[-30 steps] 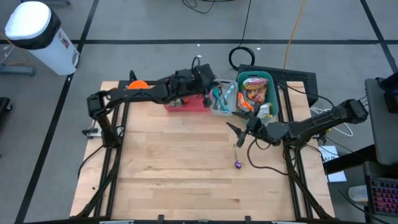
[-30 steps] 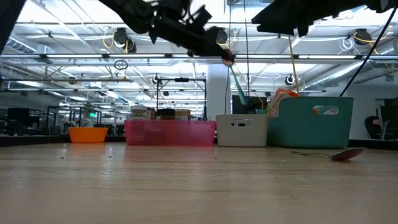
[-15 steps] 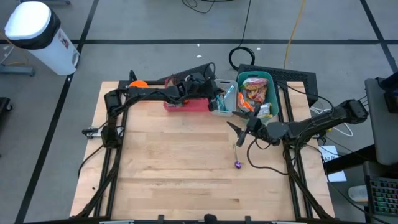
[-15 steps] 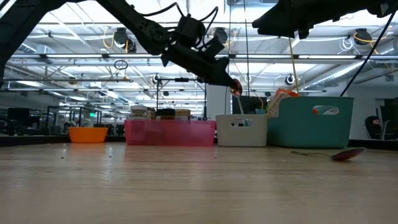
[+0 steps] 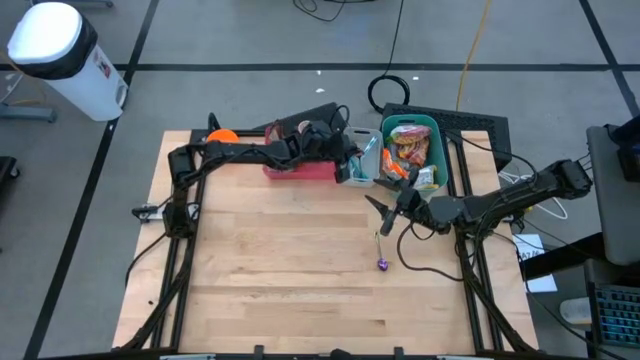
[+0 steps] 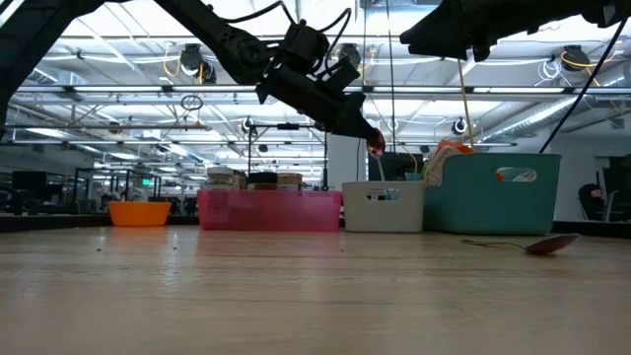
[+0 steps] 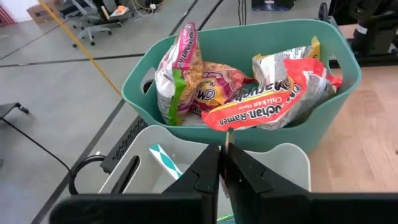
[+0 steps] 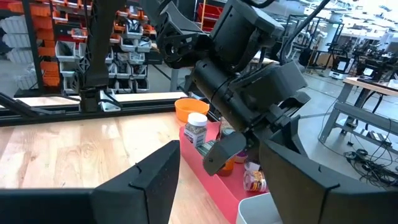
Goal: Pick & Place Food Item
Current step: Put the right purple spoon into the white bin, then put the purple spoon into the white bin
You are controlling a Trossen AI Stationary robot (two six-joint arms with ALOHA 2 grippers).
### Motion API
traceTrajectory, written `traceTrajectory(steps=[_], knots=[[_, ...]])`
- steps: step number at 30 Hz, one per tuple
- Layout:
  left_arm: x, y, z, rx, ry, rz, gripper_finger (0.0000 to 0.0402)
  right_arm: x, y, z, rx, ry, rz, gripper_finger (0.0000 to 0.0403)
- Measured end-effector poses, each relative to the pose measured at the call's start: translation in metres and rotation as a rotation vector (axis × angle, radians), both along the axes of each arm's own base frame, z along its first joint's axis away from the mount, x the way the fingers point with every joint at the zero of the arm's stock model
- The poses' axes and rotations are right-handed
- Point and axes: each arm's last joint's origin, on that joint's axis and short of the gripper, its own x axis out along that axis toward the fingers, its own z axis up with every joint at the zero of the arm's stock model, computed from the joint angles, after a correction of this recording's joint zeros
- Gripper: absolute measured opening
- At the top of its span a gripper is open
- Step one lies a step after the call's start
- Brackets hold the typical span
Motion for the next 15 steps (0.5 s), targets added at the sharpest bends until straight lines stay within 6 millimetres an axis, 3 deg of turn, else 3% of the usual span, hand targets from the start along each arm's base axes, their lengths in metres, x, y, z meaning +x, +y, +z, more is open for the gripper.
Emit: traceTrajectory(steps=[10,15], knots=[[0.004,-0.01,0.0,0.109,0.041,0.044,0.0176,0.0,0.0,0.0,0.0,0.0,0.0,0.0212],[0.004,-0.011,0.0,0.16,0.062,0.097,0.0231,0.0,0.0,0.0,0.0,0.0,0.0,0.0212]])
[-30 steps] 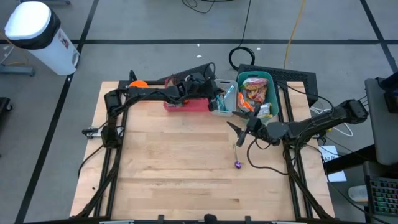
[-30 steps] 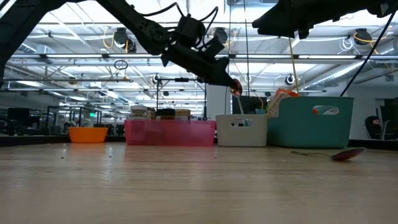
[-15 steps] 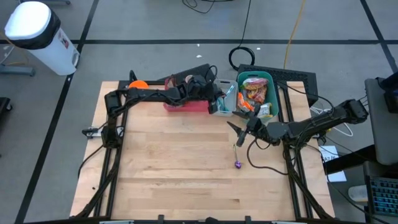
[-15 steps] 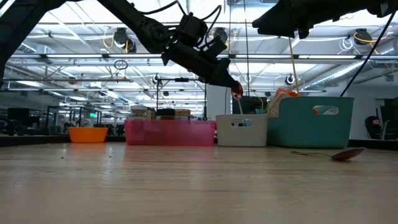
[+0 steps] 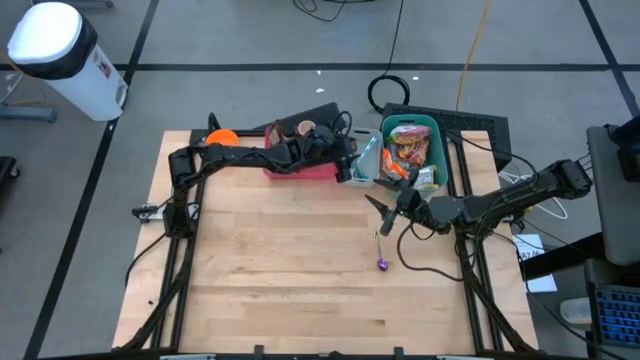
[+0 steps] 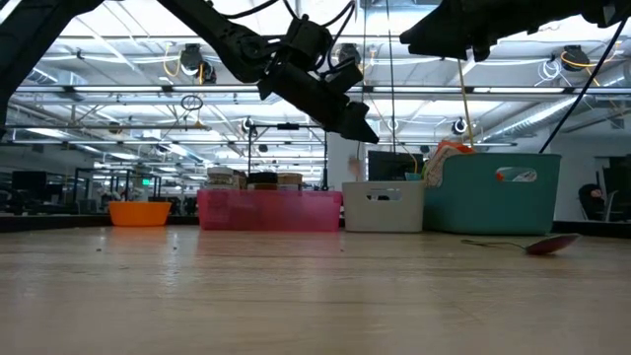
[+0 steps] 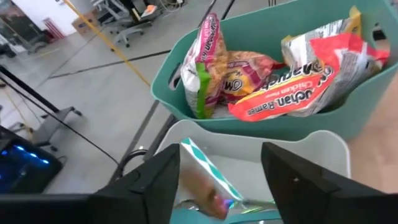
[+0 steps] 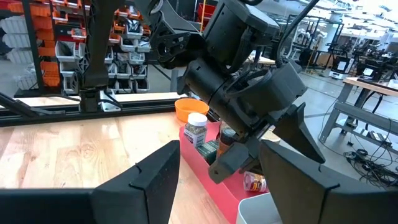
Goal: Pick & Place Food Item
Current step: Put the purple spoon into the white bin
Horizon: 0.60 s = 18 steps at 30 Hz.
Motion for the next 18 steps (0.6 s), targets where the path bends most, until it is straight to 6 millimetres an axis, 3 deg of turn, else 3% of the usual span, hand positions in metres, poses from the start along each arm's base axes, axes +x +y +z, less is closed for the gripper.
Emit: traceTrajectory(steps=[4,12,18], knots=[[0.001,-0.001,0.0,0.023,0.009,-0.003,0.0248,0.0,0.0,0.0,0.0,0.0,0.0,0.0212],[0.002,-0.004,0.001,0.017,0.001,-0.006,0.0242,0.0,0.0,0.0,0.0,0.0,0.0,0.0212],[-0.004,-0.02,0.017,0.017,0.028,0.013,0.0246,0.0,0.0,0.0,0.0,0.002,0.0,0.0212]])
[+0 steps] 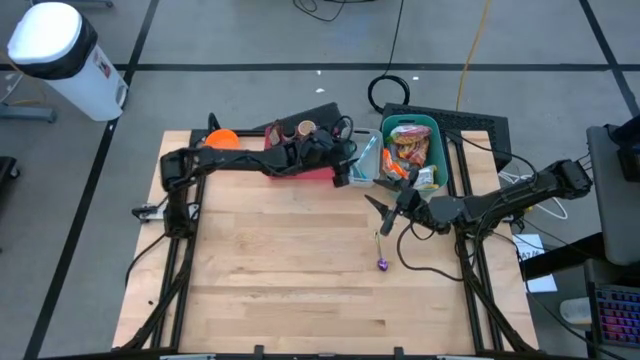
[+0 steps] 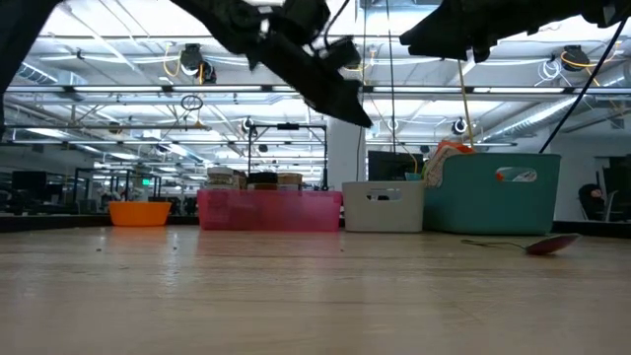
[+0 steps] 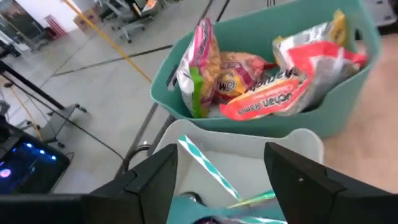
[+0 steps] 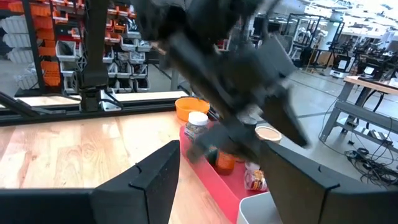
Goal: Pick & Place Food Item
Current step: Put the purple spoon into the white bin
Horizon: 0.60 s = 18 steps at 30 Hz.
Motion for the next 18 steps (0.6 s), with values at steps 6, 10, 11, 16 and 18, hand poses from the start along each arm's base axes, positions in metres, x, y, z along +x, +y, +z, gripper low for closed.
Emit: traceTrajectory(steps=[6,10,11,16,18], knots=[[-0.034,-0.018,0.04,-0.136,0.085,-0.033,0.0245,0.0,0.0,-0.001,0.004,0.006,0.003,0.0212],[-0.068,-0.018,0.055,-0.256,0.047,-0.121,0.0235,0.0,0.0,-0.002,0.004,0.017,0.008,0.0212],[-0.078,-0.017,0.053,-0.274,0.031,-0.129,0.0232,0.0,0.001,-0.003,0.007,0.02,0.009,0.0212],[-0.125,-0.022,0.039,-0.325,-0.152,-0.1,0.0218,0.001,0.003,-0.004,0.029,0.024,0.096,0.0212],[-0.14,-0.028,0.028,-0.34,-0.212,-0.097,0.0215,0.002,0.005,-0.005,0.044,0.035,0.179,0.0212]])
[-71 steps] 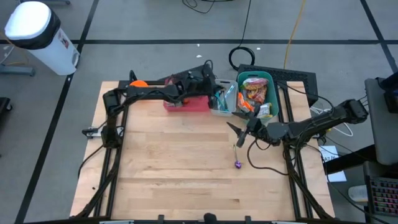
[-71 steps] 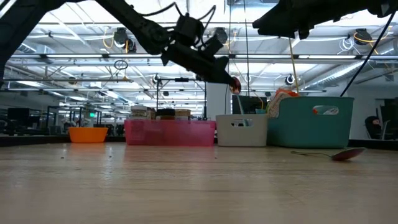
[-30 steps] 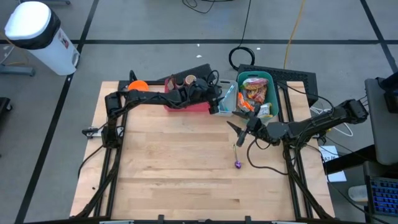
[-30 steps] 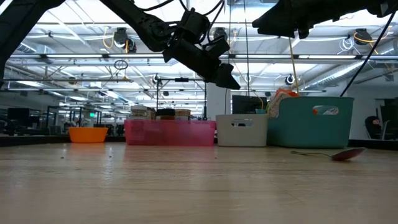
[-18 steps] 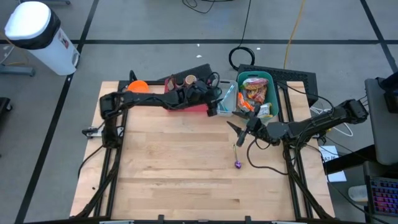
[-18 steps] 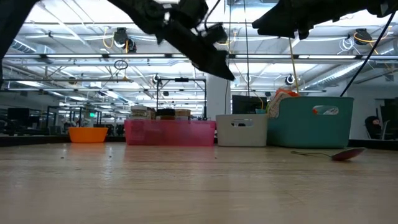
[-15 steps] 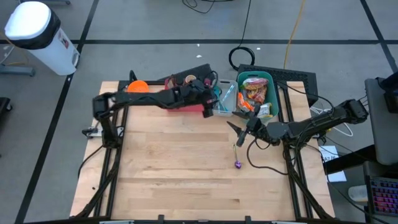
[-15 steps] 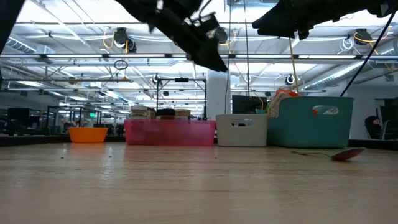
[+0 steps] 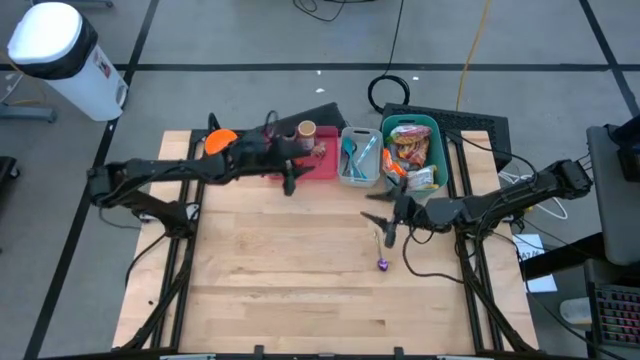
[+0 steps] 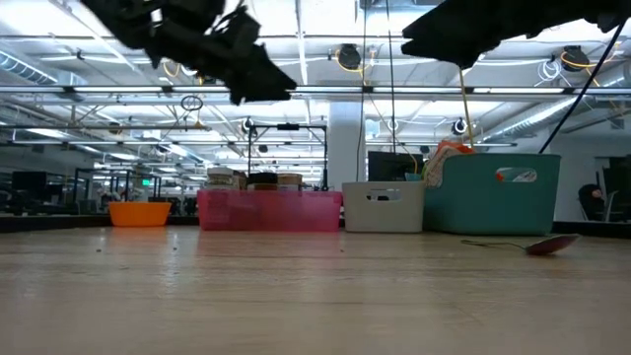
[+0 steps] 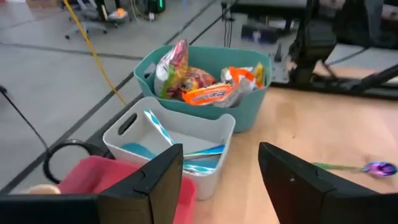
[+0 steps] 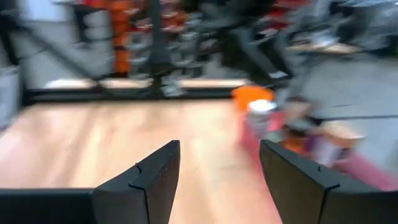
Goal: Pick & Place Food Item
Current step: Put the purple spoon into the white bin
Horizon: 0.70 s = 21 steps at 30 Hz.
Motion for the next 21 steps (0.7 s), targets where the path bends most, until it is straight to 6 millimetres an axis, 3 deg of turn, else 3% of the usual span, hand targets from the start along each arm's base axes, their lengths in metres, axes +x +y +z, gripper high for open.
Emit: traceTrajectory(steps=[5,8,14,21], knots=[[-0.025,-0.01,-0.021,-0.043,-0.075,0.017,0.0214,0.001,0.007,-0.008,0.089,0.064,0.225,0.0209],[-0.029,-0.012,-0.03,-0.056,-0.06,0.032,0.0214,0.005,0.01,-0.015,0.195,0.094,0.292,0.0208],[-0.029,-0.012,-0.035,-0.059,-0.045,0.033,0.0214,0.005,0.013,-0.054,0.378,0.375,0.187,0.0201],[-0.029,-0.013,-0.036,-0.052,-0.04,0.03,0.0214,0.001,0.013,-0.099,0.573,0.67,-0.017,0.0164]])
